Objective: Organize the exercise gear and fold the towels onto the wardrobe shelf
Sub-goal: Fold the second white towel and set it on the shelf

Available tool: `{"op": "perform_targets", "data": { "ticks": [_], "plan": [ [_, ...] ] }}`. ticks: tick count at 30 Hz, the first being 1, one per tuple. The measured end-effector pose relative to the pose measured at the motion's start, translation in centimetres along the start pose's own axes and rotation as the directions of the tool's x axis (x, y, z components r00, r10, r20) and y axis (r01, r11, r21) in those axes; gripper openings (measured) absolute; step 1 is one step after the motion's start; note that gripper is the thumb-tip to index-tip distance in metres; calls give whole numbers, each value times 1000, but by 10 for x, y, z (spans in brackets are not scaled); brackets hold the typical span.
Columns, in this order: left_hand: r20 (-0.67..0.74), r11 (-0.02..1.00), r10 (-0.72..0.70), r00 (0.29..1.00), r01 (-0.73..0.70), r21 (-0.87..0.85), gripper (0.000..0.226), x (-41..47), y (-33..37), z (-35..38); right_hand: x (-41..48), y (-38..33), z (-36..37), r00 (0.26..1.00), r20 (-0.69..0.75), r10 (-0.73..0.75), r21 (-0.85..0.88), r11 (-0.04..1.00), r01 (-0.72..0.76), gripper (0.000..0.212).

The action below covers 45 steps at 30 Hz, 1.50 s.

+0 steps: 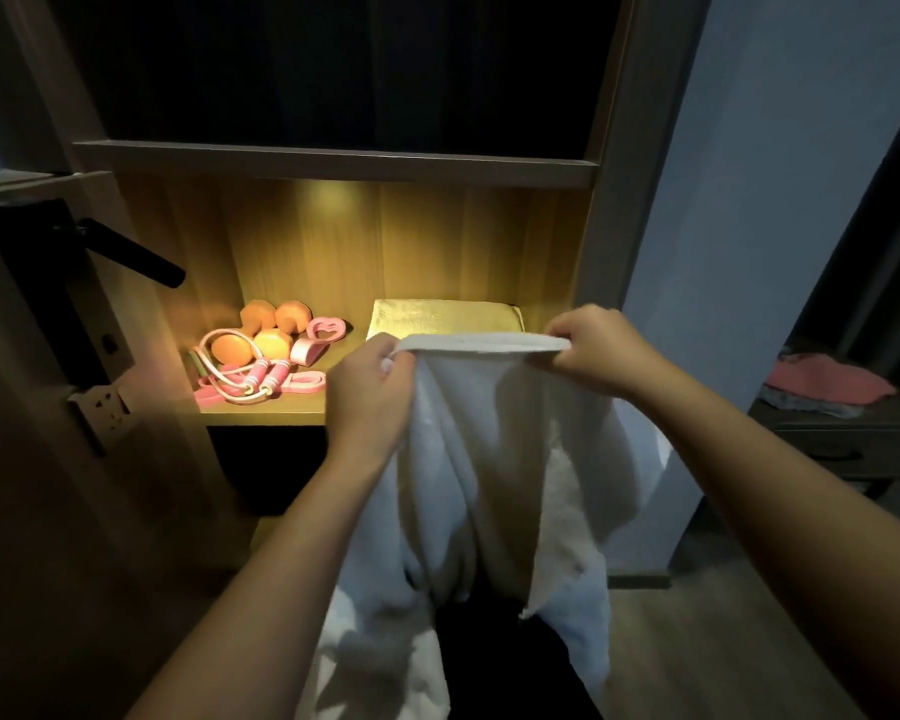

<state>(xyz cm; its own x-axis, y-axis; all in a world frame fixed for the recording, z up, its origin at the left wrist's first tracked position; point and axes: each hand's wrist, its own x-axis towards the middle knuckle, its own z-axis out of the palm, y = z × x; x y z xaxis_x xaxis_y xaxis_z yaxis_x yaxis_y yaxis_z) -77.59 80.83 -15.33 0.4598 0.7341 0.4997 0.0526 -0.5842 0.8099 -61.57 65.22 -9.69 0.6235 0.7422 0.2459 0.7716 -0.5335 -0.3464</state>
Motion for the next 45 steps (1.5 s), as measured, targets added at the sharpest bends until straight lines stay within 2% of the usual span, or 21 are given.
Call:
{"op": "perform_targets", "data": {
  "ticks": [2, 5, 7, 9, 10, 12, 16, 19, 24, 26, 28, 34, 37, 39, 41, 43, 45],
  "plan": [
    [16, 999, -34, 999, 34, 9, 29, 0, -10, -3, -10, 10, 3, 994, 98, 48, -37, 998, -44, 29],
    [74, 997, -76, 994, 74, 19, 31, -5, -16, -1, -23, 15, -1, 968, 246, 50, 9, 999, -54, 29],
    [69, 995, -96, 993, 96, 7, 32, -7, -15, -1, -31, 14, -4, 941, 336, -46, 102, 995, 13, 23],
    [82, 994, -105, 991, 108, -24, 34, -7, -10, -2, -39, 5, -6, 916, 359, -177, 293, 953, 70, 33],
    [108, 994, -96, 989, 101, -49, 36, -7, -6, -2, -43, -1, -6, 911, 332, -245, 402, 910, 98, 43],
    [177, 992, -43, 983, 62, -107, 39, -9, 6, -2, -46, -20, -6, 906, 232, -354, 569, 805, 169, 49],
    [202, 969, 40, 979, 11, -247, 35, -16, 39, -12, -48, -51, -21, 922, 84, -378, 737, 647, 198, 42],
    [225, 924, 84, 971, 8, -382, 27, -17, 67, -31, -55, -65, -43, 929, -56, -367, 798, 542, 262, 31],
    [280, 790, 228, 933, -9, -613, 29, -21, 122, -60, -70, -91, -84, 895, -233, -380, 864, 341, 369, 28],
    [310, 741, 262, 914, 15, -671, 25, -24, 139, -69, -76, -100, -97, 876, -278, -394, 864, 297, 407, 28],
    [342, 710, 235, 910, 80, -700, 24, -28, 147, -74, -81, -106, -101, 878, -290, -380, 871, 275, 407, 28],
    [456, 707, -11, 890, 330, -625, 21, -63, 113, -62, -102, -92, -44, 954, -179, -240, 939, 247, 238, 27],
    [517, 620, -174, 838, 501, -603, 19, -88, 70, -47, -114, -74, 16, 994, -27, -102, 967, 250, 52, 23],
    [560, 567, -319, 765, 627, -534, 21, -111, 36, -34, -126, -61, 63, 990, 135, 25, 977, 163, -138, 26],
    [552, 517, -507, 661, 746, -419, 22, -134, 2, -20, -143, -54, 108, 944, 301, 135, 949, 57, -311, 22],
    [541, 436, -655, 528, 848, -300, 27, -156, -29, -8, -161, -44, 151, 879, 424, 217, 896, 41, -443, 15],
    [547, 372, -718, 431, 901, -223, 30, -174, -56, 1, -178, -37, 179, 826, 496, 267, 852, 30, -522, 12]
  ]
}}
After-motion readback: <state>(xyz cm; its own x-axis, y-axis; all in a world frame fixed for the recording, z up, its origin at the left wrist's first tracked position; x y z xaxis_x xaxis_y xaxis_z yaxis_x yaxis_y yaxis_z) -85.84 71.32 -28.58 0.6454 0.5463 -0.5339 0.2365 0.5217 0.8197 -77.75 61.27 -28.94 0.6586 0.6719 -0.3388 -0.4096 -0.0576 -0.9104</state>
